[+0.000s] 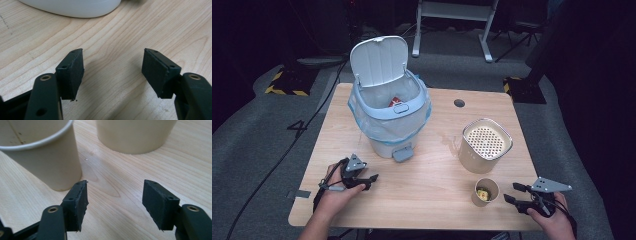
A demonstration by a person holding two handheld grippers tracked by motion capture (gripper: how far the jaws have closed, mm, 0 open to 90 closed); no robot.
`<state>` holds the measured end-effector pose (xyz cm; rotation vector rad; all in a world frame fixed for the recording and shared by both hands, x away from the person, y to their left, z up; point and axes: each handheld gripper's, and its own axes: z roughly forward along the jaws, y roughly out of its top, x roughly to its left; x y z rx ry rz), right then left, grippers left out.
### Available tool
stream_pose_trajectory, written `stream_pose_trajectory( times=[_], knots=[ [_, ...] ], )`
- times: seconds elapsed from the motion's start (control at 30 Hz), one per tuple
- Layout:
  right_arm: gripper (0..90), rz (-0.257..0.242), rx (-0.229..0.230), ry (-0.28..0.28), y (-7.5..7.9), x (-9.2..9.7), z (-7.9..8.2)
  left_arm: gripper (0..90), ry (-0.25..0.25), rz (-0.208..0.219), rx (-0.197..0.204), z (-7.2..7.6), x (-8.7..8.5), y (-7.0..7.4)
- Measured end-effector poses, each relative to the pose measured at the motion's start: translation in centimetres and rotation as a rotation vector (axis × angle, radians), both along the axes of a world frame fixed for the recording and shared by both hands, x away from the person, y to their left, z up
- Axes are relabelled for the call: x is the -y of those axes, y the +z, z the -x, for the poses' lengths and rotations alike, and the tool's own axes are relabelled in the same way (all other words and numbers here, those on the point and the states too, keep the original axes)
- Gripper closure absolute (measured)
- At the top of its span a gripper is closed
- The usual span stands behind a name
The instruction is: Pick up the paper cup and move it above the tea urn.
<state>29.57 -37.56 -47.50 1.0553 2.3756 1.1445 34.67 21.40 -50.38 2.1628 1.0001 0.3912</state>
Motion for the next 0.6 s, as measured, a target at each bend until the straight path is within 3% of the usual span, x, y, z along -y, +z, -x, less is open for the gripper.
stream_pose_trajectory(
  times=[0.1, 0.13, 0.2, 0.3, 0.47, 0.6],
  knots=[
    [34.0, 0.014, 0.003, 0.016, 0.3, -0.1, 0.3, 32.2, 0.002, -0.003, -0.001, 0.0, 0.0, 0.0],
    [28.5, 0.035, 0.006, 0.039, 0.5, -0.3, 0.6, 31.8, 0.011, 0.002, -0.006, 0.0, 0.1, 0.0],
    [26.3, 0.033, 0.011, 0.054, 0.7, -0.5, 0.8, 31.5, 0.012, 0.001, -0.004, -0.1, 0.1, 0.0],
    [15.8, 0.0, 0.007, 0.104, 0.7, -1.3, 1.3, 30.9, 0.011, 0.002, -0.004, -0.1, 0.2, 0.0],
    [15.6, -0.008, 0.001, 0.152, 0.6, -2.3, 1.6, 28.6, 0.01, -0.003, -0.009, -0.2, 0.3, 0.0],
    [16.5, -0.044, 0.012, 0.172, 0.4, -3.7, 1.3, 27.7, 0.013, 0.001, -0.012, -0.3, 0.4, 0.0]
  ],
)
